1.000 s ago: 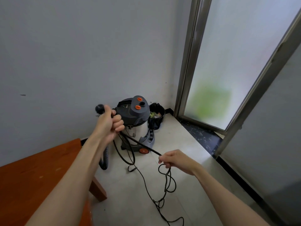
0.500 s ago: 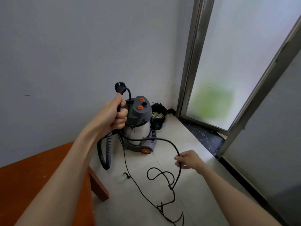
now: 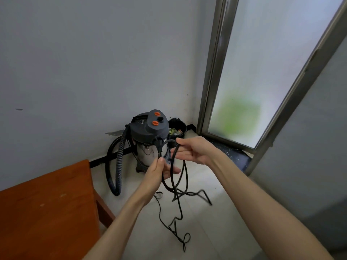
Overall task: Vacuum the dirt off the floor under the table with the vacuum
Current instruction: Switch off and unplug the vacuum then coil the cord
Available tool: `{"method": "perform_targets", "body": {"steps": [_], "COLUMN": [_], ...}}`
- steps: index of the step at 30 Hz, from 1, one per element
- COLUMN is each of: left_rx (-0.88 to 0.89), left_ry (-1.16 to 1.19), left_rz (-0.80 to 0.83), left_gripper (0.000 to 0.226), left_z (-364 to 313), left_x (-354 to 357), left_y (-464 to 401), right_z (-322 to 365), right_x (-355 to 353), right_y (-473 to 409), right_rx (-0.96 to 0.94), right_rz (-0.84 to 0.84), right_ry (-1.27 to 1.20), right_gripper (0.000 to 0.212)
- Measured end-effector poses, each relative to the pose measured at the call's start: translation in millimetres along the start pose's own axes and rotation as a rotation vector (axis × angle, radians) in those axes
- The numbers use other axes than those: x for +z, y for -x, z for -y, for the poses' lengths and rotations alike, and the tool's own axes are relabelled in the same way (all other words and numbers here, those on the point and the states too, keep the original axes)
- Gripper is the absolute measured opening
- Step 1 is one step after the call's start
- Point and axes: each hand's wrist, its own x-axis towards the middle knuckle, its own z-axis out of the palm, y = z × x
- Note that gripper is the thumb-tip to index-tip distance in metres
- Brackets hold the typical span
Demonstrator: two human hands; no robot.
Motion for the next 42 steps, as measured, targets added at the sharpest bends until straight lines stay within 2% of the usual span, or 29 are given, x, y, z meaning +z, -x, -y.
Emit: {"method": "perform_targets", "body": {"steps": [2,5,7,9,11,13,15,18,20,22,25,29,32,34,36,39,42], "left_rx": [-0.011,0.014,0.036,0.048,0.046,0.042,0.044,0.069,0.086,0.085,0.021,-0.007,-0.003,-0.013,-0.04,-0.074,-0.059], "left_ry": [0.09,0.081,0.068,0.072,0.085,0.079,0.098,0.151,0.112,0.103,0.228,0.328,0.381,0.397,0.374,0.393,0.434], "left_rz": [0.011,-0.001,0.003,0.021,0.053,0.054,0.048,0.056,0.084,0.132,0.135,0.094,0.108,0.135,0.161,0.169,0.122], "left_gripper": [0.032,0.031,0.031,0.027,0.023,0.025,0.029,0.03,0.03,0.03,0.031,0.033,0.033,0.033,0.033,0.032,0.03], "left_z": [-7,-18,-25,-30,-32,-32,-34,-50,-61,-64,-60,-59,-63,-66,-63,-56,-56], "left_x": [2,-1,-5,-8,-11,-16,-25,-38,-42,-43,-44,-49,-49,-48,-47,-49,-50], "left_y": [0,-2,-2,0,3,5,6,5,6,6,5,5,8,10,12,15,14], "right_z": [0,-4,-6,-10,-12,-16,-21,-36,-41,-37,-31,-56,-75,-73,-61,-41,-34], "right_x": [3,5,3,3,4,5,6,14,21,26,31,25,24,33,40,38,37], "right_y": [-1,-2,-3,-4,-4,-7,-12,-19,-21,-18,-11,-6,-4,-7,-12,-15,-16], "right_rx": [0.001,-0.01,0.025,0.12,0.186,0.205,0.2,0.118,0.055,-0.02,-0.151,-0.247,-0.252,-0.392,-0.621,-0.924,-0.944], "right_rz": [-0.037,-0.14,-0.148,-0.055,0.046,0.061,0.02,-0.052,-0.053,-0.011,0.048,-0.134,-0.098,-0.132,-0.254,-0.309,-0.317], "right_ry": [-0.019,0.068,0.076,-0.081,-0.336,-0.526,-0.58,-0.413,-0.383,-0.391,-0.31,0.081,0.308,0.349,0.401,0.671,0.734], "right_gripper": [0.016,0.015,0.015,0.016,0.018,0.027,0.032,0.016,0.012,0.015,0.022,0.021,0.029,0.027,0.026,0.02,0.021]}}
